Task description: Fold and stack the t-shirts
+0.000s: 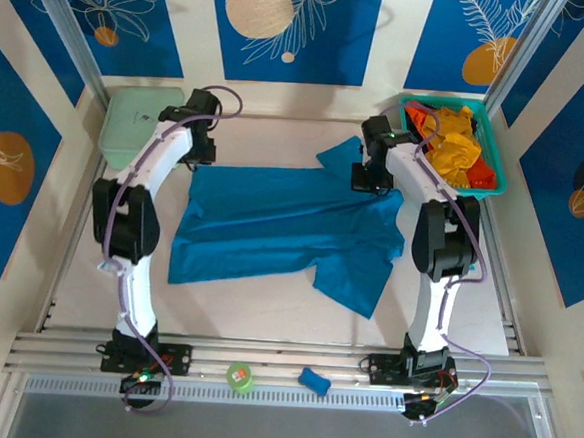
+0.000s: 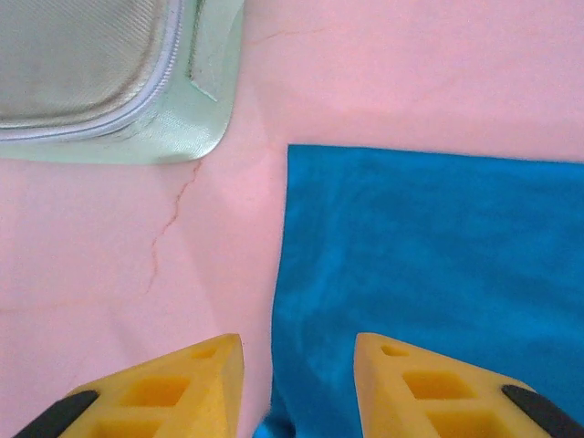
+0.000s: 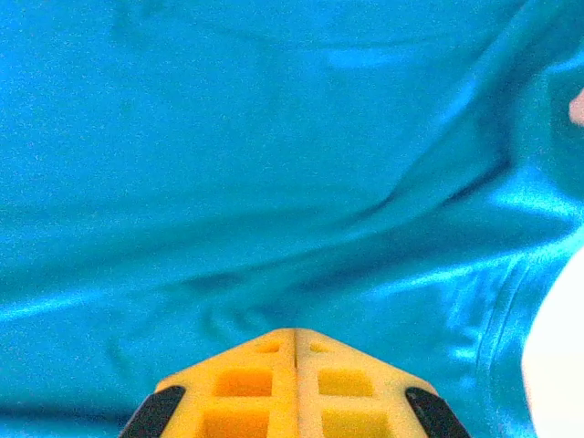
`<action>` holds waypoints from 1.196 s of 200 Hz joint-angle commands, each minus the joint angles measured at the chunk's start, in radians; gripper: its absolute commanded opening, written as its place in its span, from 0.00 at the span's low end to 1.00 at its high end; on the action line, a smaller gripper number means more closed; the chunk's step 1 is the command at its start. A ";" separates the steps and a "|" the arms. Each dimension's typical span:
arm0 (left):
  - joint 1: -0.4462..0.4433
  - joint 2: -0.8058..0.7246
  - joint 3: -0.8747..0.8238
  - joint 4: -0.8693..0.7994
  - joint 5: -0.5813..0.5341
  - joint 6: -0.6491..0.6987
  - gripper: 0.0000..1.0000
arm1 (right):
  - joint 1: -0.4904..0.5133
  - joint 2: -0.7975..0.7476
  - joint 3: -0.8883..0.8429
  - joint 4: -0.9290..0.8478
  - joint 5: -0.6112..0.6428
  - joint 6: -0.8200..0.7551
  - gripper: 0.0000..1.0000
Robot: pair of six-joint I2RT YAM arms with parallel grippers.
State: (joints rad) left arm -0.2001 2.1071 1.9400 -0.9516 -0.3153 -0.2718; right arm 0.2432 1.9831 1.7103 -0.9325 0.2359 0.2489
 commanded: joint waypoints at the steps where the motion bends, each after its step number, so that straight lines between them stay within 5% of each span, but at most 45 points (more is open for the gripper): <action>1: 0.021 0.137 0.098 -0.069 0.067 0.059 0.37 | 0.013 -0.084 -0.091 -0.008 -0.083 0.043 0.00; 80: 0.107 0.348 0.306 -0.073 0.105 0.126 0.45 | 0.064 -0.250 -0.306 0.027 -0.098 0.080 0.00; 239: 0.136 0.530 0.442 -0.119 0.263 0.291 0.47 | 0.129 -0.217 -0.320 -0.002 -0.064 0.090 0.00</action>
State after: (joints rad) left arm -0.0776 2.5782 2.3764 -1.0176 -0.1181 -0.0109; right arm 0.3592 1.7618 1.4036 -0.9096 0.1684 0.3206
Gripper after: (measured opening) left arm 0.475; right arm 0.049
